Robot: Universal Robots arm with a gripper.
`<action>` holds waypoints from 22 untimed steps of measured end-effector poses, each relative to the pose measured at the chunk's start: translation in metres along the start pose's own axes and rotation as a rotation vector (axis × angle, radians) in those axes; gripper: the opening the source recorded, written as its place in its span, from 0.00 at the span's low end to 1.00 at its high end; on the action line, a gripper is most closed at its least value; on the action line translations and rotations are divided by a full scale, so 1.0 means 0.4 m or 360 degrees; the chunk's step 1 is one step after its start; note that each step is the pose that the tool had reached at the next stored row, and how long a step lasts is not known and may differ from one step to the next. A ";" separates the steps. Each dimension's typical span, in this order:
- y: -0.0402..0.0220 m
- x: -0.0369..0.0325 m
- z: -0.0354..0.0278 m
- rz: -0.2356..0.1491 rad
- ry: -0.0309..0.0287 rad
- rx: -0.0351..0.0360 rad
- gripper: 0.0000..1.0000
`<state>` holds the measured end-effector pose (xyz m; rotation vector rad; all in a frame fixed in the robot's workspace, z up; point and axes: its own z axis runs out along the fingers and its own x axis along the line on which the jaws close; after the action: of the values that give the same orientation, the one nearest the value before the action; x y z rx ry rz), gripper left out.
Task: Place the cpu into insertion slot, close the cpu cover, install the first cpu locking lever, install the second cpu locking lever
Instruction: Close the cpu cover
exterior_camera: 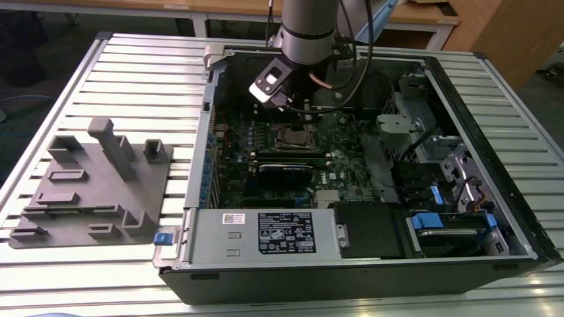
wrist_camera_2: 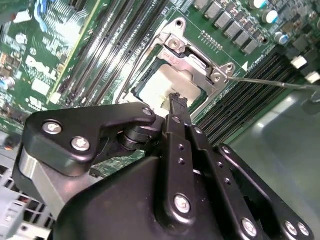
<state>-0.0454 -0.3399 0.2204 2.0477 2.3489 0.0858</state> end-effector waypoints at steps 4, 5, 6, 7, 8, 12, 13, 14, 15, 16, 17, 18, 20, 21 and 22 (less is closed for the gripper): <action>0.000 0.000 0.000 -0.0090 0.00052 0.0002 0.11; 0.000 0.000 0.000 -0.0113 0.00065 0.0002 0.11; 0.000 0.000 0.000 -0.0136 0.00079 0.0002 0.11; 0.000 0.000 0.000 -0.0162 0.00093 0.0003 0.11; 0.000 0.000 0.000 -0.0186 0.00108 0.0003 0.11; 0.000 0.000 0.000 -0.0282 0.00163 0.0005 0.11; 0.000 0.000 0.000 -0.0307 0.00176 0.0005 0.11; 0.000 0.000 0.000 -0.0331 0.00191 0.0006 0.11; 0.000 0.000 0.000 -0.0359 0.00206 0.0006 0.11; 0.000 0.000 0.000 -0.0384 0.00220 0.0007 0.11; 0.000 0.000 0.000 -0.0408 0.00235 0.0007 0.11; 0.000 0.000 0.000 -0.0434 0.00249 0.0008 0.11; 0.000 0.000 0.000 -0.0485 0.00278 0.0009 0.11; 0.000 0.000 0.000 -0.0511 0.00294 0.0009 0.11; 0.000 0.000 0.000 -0.0537 0.00309 0.0010 0.11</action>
<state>-0.0454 -0.3399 0.2204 1.6286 2.6678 0.0912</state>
